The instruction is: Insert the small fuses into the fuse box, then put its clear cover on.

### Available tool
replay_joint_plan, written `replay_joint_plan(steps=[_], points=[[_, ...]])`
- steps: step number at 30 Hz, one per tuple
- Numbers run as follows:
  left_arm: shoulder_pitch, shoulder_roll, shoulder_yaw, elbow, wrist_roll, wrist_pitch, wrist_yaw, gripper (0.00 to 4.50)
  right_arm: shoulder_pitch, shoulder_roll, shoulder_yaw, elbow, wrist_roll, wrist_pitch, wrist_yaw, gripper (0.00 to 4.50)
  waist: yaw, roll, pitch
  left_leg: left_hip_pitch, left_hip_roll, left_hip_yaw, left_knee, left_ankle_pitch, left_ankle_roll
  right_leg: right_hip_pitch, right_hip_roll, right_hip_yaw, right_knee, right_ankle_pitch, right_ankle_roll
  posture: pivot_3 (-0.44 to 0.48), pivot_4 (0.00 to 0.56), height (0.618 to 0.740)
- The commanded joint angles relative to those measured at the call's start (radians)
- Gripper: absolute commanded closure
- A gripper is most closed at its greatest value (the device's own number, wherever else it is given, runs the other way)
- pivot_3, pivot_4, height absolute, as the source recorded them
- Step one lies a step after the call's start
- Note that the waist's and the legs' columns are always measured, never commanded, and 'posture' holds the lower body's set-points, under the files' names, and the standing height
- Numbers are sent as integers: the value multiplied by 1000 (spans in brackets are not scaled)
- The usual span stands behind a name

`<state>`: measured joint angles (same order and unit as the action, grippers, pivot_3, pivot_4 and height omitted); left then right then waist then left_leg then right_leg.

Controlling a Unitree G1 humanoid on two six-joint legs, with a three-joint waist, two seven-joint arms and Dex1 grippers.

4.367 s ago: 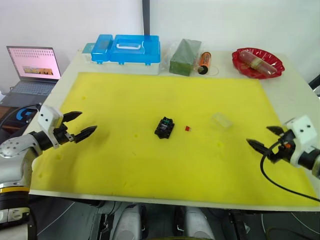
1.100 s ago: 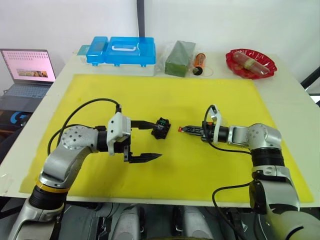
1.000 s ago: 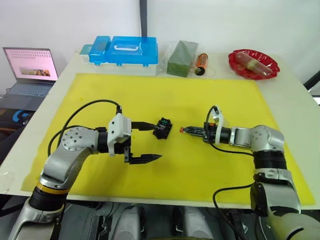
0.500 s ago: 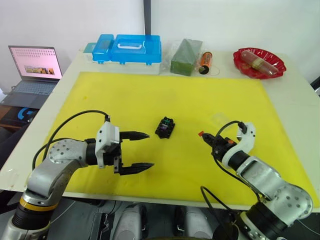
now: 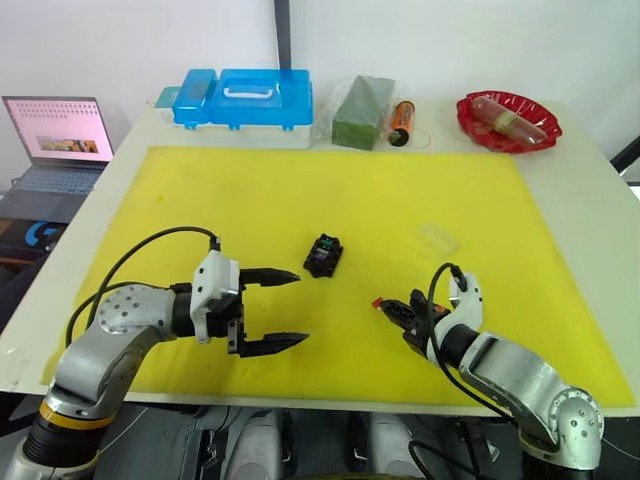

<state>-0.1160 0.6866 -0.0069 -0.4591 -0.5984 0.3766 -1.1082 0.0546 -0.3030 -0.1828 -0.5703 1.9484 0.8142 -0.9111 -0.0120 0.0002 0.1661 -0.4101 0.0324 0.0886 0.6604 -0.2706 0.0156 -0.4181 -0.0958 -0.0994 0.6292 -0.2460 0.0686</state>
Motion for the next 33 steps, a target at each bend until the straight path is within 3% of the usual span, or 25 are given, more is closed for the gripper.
replay_joint_plan(steps=[1, 6, 7, 12, 14, 17, 19, 21, 24, 27, 31, 33], points=[[9, -4, -1, -43, 2, -22, 11, 0, -10, -33, 33, -38, 24, -62, 26, 4470, 1, 0, 0, 0, 0, 0, 0, 0, 0, 0, 0, 0, 0, 0, 0, 0, 150, 740], [9, -11, -13, -52, 2, -18, 25, 0, 4, -103, 86, -45, 24, -77, 66, 4470, 1, 0, 0, 0, 0, 0, 0, 0, 0, 0, 0, 0, 0, 0, 0, 0, 150, 740], [6, -9, -14, -47, 2, -19, 22, 0, 7, -122, 91, -49, 24, -74, 85, 4254, 2, 0, 0, 0, 0, 0, 0, 0, 0, 0, 0, 0, 0, 0, 0, 0, 150, 740], [-7, -7, -13, -30, 4, -21, 18, 0, 36, -216, 86, -62, 24, -65, 197, 2740, 4, 0, 0, 0, 0, 0, 0, 0, 0, 0, 0, 0, 0, 0, 0, 0, 150, 740], [-12, -12, -21, -28, 8, -23, 20, 0, 48, -298, 73, -53, 24, -19, 318, 2084, 4, -1, 0, 0, 0, 0, 0, 0, 0, 0, 0, 0, 0, 0, 0, 0, 150, 740], [-12, -22, -49, -35, 20, -38, 8, 0, 39, -531, 39, 7, 24, 139, 599, 1034, 6, 0, 0, 0, 0, 1, 1, -1, 1, 0, 0, 0, 0, 0, 0, 0, 150, 740], [-7, -23, -63, -35, 27, -50, -3, 0, -44, -708, 24, 85, 24, 292, 832, 399, 9, -2, 0, 0, 0, 2, 3, -1, 2, 1, -1, 1, -1, -2, -4, 0, 150, 740], [-4, -24, -71, -25, 38, -66, -12, 0, -157, -811, 45, 180, -7, 398, 991, 399, 8, -3, 1, 0, 0, 2, 4, -2, 3, 1, -1, 1, -1, -2, -4, 0, 150, 740], [3, -27, -84, -18, 53, -88, -18, 0, -311, -822, 118, 281, -185, 457, 1197, 399, 13, -5, 0, 0, 1, 0, 3, -2, 3, 1, 1, 0, -1, -2, -5, 0, 150, 740], [6, -34, -97, -12, 66, -110, -16, 0, -415, -808, 222, 307, -455, 427, 1435, 1008, 24, -4, 0, -1, 1, 1, 3, -2, 4, -1, 2, 0, -1, -2, -4, 0, 150, 740], [4, -40, -104, -7, 76, -120, -13, 0, -492, -788, 334, 340, -694, 368, 1642, 2359, 30, -4, 0, -7, 1, 1, 4, -2, 4, -6, 0, -1, -1, 0, -1, 0, 150, 740], [8, -41, -106, -9, 80, -125, -11, 0, -531, -771, 387, 364, -808, 332, 1707, 2359, 25, -4, 0, -10, 0, 1, 6, -2, 4, -7, 0, -1, -1, 1, 0, 0, 150, 740]])
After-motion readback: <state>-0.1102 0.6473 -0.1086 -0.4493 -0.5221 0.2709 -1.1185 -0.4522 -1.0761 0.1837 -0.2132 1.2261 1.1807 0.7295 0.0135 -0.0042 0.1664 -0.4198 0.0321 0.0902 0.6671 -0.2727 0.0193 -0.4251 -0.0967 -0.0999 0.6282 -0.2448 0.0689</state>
